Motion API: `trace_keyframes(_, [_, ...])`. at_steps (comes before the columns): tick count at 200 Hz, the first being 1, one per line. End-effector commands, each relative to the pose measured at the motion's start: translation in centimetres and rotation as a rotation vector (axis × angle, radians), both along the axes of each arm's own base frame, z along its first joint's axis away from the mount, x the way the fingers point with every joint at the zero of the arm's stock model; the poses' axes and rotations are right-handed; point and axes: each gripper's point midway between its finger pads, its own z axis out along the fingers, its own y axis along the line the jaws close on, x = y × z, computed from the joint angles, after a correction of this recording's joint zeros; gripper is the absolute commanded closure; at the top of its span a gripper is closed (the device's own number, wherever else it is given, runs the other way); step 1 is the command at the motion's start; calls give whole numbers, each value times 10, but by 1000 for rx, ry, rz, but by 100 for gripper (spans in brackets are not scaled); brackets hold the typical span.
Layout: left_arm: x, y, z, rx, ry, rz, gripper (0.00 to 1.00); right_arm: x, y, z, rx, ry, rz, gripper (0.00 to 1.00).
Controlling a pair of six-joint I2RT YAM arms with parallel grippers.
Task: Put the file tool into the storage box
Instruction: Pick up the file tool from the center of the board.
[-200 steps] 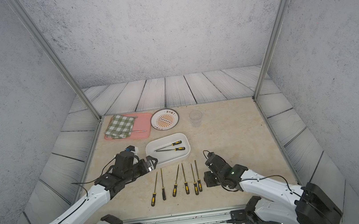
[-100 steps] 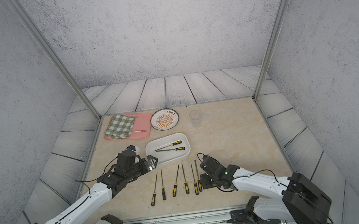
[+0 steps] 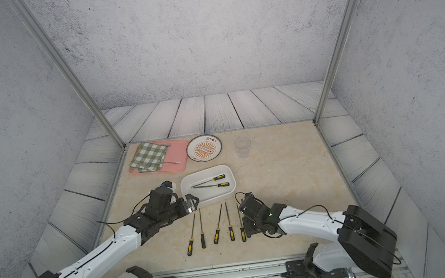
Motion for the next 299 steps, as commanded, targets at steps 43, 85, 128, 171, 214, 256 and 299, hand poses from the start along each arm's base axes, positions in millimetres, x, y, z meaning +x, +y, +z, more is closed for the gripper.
trace_keyframes(43, [7,-9,10,-9,-27,-9,1,10,-6,-1,-141,-22,-15,52])
trace_keyframes(85, [6,-9,10,7,-28,-8,2,6,-10,-10,-160,-2,-22,53])
trace_keyframes(128, [4,-6,13,13,-35,-10,2,0,-33,-15,-231,-10,-66,54])
trace_keyframes(171, [1,-3,20,17,-51,-8,2,0,-23,0,-127,-45,-57,54])
trace_keyframes(214, [-1,0,18,28,-50,-5,2,-1,-8,-2,-118,-39,30,53])
trace_keyframes(256, [-1,0,17,31,-46,-8,2,-3,-16,-6,-202,-59,118,52])
trace_keyframes(299, [1,-4,13,22,-35,-10,2,-1,-17,-11,-228,-86,180,51])
